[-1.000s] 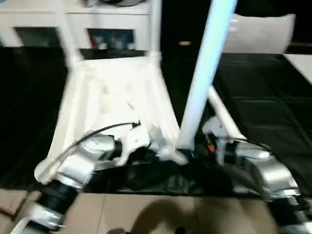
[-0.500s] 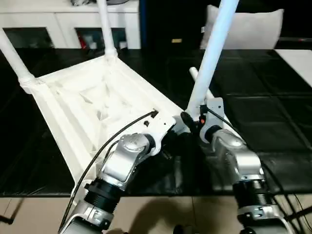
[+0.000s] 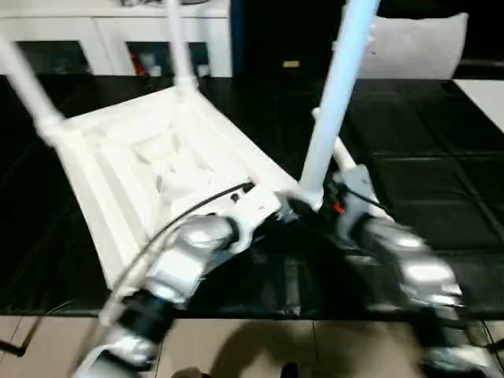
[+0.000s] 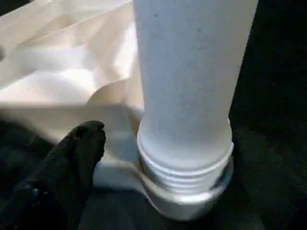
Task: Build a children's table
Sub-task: Rotate leg to tighten
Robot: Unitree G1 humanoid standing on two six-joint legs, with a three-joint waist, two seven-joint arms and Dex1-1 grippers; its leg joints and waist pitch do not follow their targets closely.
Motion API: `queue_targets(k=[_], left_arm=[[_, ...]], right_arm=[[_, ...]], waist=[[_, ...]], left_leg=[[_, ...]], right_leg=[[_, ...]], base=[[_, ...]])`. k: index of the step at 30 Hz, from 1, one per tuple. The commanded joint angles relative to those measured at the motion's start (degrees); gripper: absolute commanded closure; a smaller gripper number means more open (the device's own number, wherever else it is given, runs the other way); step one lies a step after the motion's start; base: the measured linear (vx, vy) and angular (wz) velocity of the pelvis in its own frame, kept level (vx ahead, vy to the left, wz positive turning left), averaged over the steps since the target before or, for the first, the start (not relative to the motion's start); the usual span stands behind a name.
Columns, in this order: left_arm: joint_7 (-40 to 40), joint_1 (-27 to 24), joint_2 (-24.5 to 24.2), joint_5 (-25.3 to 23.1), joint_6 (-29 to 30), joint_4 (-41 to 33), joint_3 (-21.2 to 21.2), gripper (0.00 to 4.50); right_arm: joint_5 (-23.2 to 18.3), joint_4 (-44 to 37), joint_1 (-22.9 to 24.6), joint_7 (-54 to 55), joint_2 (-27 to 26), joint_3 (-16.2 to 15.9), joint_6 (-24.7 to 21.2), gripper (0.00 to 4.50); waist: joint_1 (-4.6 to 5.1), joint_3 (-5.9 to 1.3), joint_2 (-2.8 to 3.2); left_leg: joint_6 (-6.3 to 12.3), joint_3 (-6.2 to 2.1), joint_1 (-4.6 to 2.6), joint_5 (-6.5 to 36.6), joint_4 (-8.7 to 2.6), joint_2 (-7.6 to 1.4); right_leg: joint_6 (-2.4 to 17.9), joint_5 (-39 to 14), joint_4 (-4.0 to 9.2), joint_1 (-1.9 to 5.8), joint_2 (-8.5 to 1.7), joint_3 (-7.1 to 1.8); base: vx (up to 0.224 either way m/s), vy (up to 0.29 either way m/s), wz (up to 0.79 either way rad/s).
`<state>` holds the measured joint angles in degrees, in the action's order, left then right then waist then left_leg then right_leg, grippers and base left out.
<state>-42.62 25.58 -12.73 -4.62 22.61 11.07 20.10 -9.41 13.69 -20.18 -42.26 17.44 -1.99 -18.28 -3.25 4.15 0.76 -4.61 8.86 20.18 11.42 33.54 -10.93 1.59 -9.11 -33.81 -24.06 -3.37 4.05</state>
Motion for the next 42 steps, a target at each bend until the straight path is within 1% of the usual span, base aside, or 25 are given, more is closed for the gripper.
queue_targets(k=[1,2,4,5,7,8,9,10,12,13,14,15,16,18,19,21,22,29,32,33,35,36,39,42], left_arm=[[-4.75,0.09,-2.01,0.79,-2.74,-1.99,1.7,4.5],[-5.38,0.0,-2.47,0.89,-3.16,-2.02,1.82,4.5],[-10.51,-0.72,-5.56,2.02,-5.6,-2.51,2.44,4.5],[-12.14,-0.99,-6.49,2.31,-6.71,-2.74,2.7,4.5],[-17.11,-1.73,-9.9,2.56,-9.8,-3.45,4.04,4.5],[-18.08,-1.8,-10.61,2.55,-10.36,-3.44,4.33,4.5],[-18.42,-1.82,-10.86,2.62,-10.51,-3.42,4.42,4.5],[-20.16,-1.9,-12.07,3.09,-11.22,-3.38,4.78,4.5],[-22.21,-1.92,-13.28,3.65,-11.79,-3.53,5.06,4.5],[-23.34,-1.93,-13.84,3.97,-11.97,-3.75,5.16,4.5],[-24.01,-1.93,-14.11,4.19,-12.1,-3.82,5.21,4.5],[-25.07,-1.89,-14.51,4.51,-12.32,-4.01,5.36,4.5],[-25.45,-1.86,-14.66,4.62,-12.39,-4.08,5.44,4.5],[-26.25,-1.71,-15.06,4.82,-13.05,-3.95,5.72,4.5],[-26.51,-1.68,-15.12,4.77,-13.42,-3.8,5.74,4.5],[-26.34,-1.23,-14.93,4.59,-14.11,-3.0,5.62,4.5],[-26.14,-1.12,-14.86,4.51,-14.23,-2.82,5.59,4.5],[-26.24,-0.97,-14.88,4.48,-14.63,-2.39,5.47,4.5],[-26.24,-0.86,-15.0,4.36,-15.01,-2.0,5.35,4.5],[-26.18,-0.84,-15.01,4.38,-15.06,-1.91,5.31,4.5],[-26.14,-0.81,-15.02,4.4,-15.09,-1.84,5.3,4.5],[-26.09,-0.91,-15.08,4.4,-15.08,-1.92,5.3,4.5],[-25.92,-1.3,-15.16,4.42,-15.04,-2.12,5.26,4.5],[-25.43,-1.92,-14.72,5.23,-13.87,-2.84,4.75,4.5]], right_arm=[[-1.17,-2.13,0.46,-5.61,2.23,-1.4,1.3,0.04],[-1.31,-2.21,0.5,-6.29,2.69,-1.43,1.35,0.04],[-2.3,-2.15,0.37,-10.67,5.17,-1.63,1.65,0.04],[-2.48,-2.24,0.36,-11.98,5.82,-1.87,1.65,0.04],[-1.96,-2.41,0.49,-15.91,8.18,-3.65,3.57,0.04],[-1.85,-2.32,0.48,-16.79,8.64,-4.1,3.88,0.04],[-1.82,-2.28,0.49,-17.2,8.82,-4.28,4.16,0.04],[-1.81,-2.06,0.49,-19.25,9.6,-5.09,5.47,0.04],[-2.51,-1.8,0.41,-21.59,10.13,-5.59,5.4,0.04],[-2.72,-1.67,0.31,-22.76,10.38,-5.88,5.75,0.04],[-2.9,-1.59,0.25,-23.42,10.52,-6.04,5.74,0.04],[-3.18,-1.64,0.19,-24.46,10.69,-6.35,5.79,0.04],[-3.27,-1.69,0.18,-24.84,10.73,-6.48,5.84,0.19],[-3.56,-1.77,0.19,-25.82,11.03,-7.14,5.78,0.19],[-3.52,-1.74,0.21,-26.11,11.15,-7.42,5.89,0.32],[-2.15,-0.62,0.11,-26.19,11.32,-8.54,7.36,0.6],[-1.93,-0.44,0.11,-26.21,11.34,-8.72,7.61,0.6],[-1.85,-0.12,0.05,-26.55,10.78,-8.84,7.74,1.23],[-2.03,0.07,0.01,-26.38,10.81,-9.22,8.18,1.48],[-2.11,0.09,0.03,-26.47,10.83,-9.3,8.23,1.66],[-2.11,0.17,0.02,-26.58,10.8,-9.3,8.3,1.73],[-2.1,0.16,0.09,-26.65,10.74,-9.27,8.36,1.78],[-1.97,0.23,0.41,-26.53,10.38,-9.32,8.44,1.81],[-2.58,-0.46,1.27,-26.29,9.83,-9.44,7.83,1.85]], waist=[[-0.34,-3.65,-0.31],[-0.37,-3.6,-0.33],[-0.51,-3.6,-0.44],[-0.65,-3.62,-0.43],[-0.79,-3.64,-0.37],[-0.88,-3.66,-0.58],[-0.98,-3.61,-0.39],[-1.34,-3.63,-0.4],[-1.66,-3.69,-0.42],[-1.74,-3.68,-0.46],[-1.79,-3.75,-0.63],[-1.84,-3.73,-0.55],[-1.87,-3.73,-0.53],[-1.86,-3.73,-0.61],[-1.87,-3.74,-0.64],[-1.94,-3.84,-0.63],[-1.93,-3.82,-0.65],[-1.93,-3.9,-0.6],[-1.96,-4.03,-0.63],[-1.94,-4.01,-0.62],[-1.92,-4.01,-0.62],[-1.94,-4.08,-0.73],[-1.99,-4.18,-0.81],[-2.02,-4.21,-0.74]], left_leg=[[5.18,0.18,0.52,8.37,-3.42,-1.42],[5.16,0.16,0.43,8.62,-3.49,-1.45],[5.0,0.17,0.3,9.43,-3.5,-1.47],[4.98,0.08,0.37,9.18,-3.56,-1.54],[4.99,0.04,0.3,9.08,-3.61,-1.71],[5.05,0.11,0.28,9.04,-3.55,-1.69],[4.93,0.15,0.18,9.01,-3.6,-1.73],[4.82,0.18,0.07,9.12,-3.57,-1.76],[4.66,0.23,0.03,8.94,-3.61,-1.83],[4.58,0.25,0.0,8.91,-3.63,-1.88],[4.58,0.23,0.02,8.81,-3.64,-1.9],[4.5,0.23,0.09,8.4,-3.63,-1.91],[4.51,0.22,0.07,8.45,-3.63,-1.91],[4.53,0.23,0.16,8.6,-3.61,-1.81],[4.43,0.26,0.19,8.44,-3.57,-1.75],[4.36,0.24,0.24,7.98,-3.51,-1.71],[4.21,0.25,0.25,7.96,-3.49,-1.72],[4.02,0.22,0.2,8.54,-3.44,-1.71],[3.99,0.2,0.23,8.05,-3.39,-1.7],[4.02,0.21,0.31,8.03,-3.39,-1.66],[3.93,0.2,0.26,8.24,-3.39,-1.68],[3.94,0.23,0.25,8.15,-3.36,-1.67],[4.02,0.26,0.22,7.66,-3.29,-1.66],[4.1,0.25,0.29,7.28,-3.26,-1.66]], right_leg=[[10.04,-16.34,4.4,3.99,-4.04,-2.56],[9.9,-16.94,4.44,3.94,-4.0,-2.55],[9.55,-18.88,4.63,3.88,-4.1,-2.59],[9.52,-18.74,4.47,3.9,-4.11,-2.64],[9.69,-18.2,4.34,3.81,-4.12,-2.65],[9.71,-18.07,4.39,3.76,-4.11,-2.65],[9.92,-17.83,4.27,3.69,-4.06,-2.7],[10.02,-18.04,4.29,3.63,-4.15,-2.68],[10.29,-17.55,4.1,3.65,-4.18,-2.78],[10.55,-17.1,4.03,3.63,-4.13,-2.8],[10.67,-16.92,3.97,3.73,-4.19,-2.79],[10.98,-16.16,3.85,3.75,-4.18,-2.82],[11.03,-16.13,3.82,3.75,-4.18,-2.81],[10.76,-16.75,3.91,3.85,-4.24,-2.79],[10.31,-17.56,3.99,3.87,-4.26,-2.79],[9.82,-18.25,4.01,3.87,-4.27,-2.77],[9.71,-18.4,4.02,3.79,-4.23,-2.76],[9.78,-18.6,4.02,3.84,-4.16,-2.74],[9.75,-18.15,3.91,3.88,-4.11,-2.72],[9.78,-18.08,3.92,3.91,-4.1,-2.71],[9.75,-18.29,3.92,3.91,-4.11,-2.71],[9.75,-18.21,3.9,3.96,-4.12,-2.71],[9.82,-17.8,3.81,3.93,-4.1,-2.72],[10.01,-17.13,3.71,3.98,-4.11,-2.71]], base=[[0.0,0.0,0.0],[0.0,0.0,0.0],[0.0,0.0,0.0],[0.0,0.0,0.0],[0.0,0.0,0.0],[0.0,0.0,0.0],[0.0,0.0,0.0],[0.0,0.0,0.0],[0.0,0.0,0.0],[0.0,0.0,0.0],[0.0,0.0,0.0],[0.0,0.0,0.0],[0.0,0.0,0.0],[0.0,0.0,0.0],[0.0,0.0,0.0],[0.0,0.0,0.0],[0.0,0.0,0.0],[0.0,0.0,0.0],[0.0,0.0,0.0],[0.0,0.0,0.0],[0.0,0.0,0.0],[0.0,0.0,0.0],[0.0,0.0,0.0],[0.0,0.0,0.0]])
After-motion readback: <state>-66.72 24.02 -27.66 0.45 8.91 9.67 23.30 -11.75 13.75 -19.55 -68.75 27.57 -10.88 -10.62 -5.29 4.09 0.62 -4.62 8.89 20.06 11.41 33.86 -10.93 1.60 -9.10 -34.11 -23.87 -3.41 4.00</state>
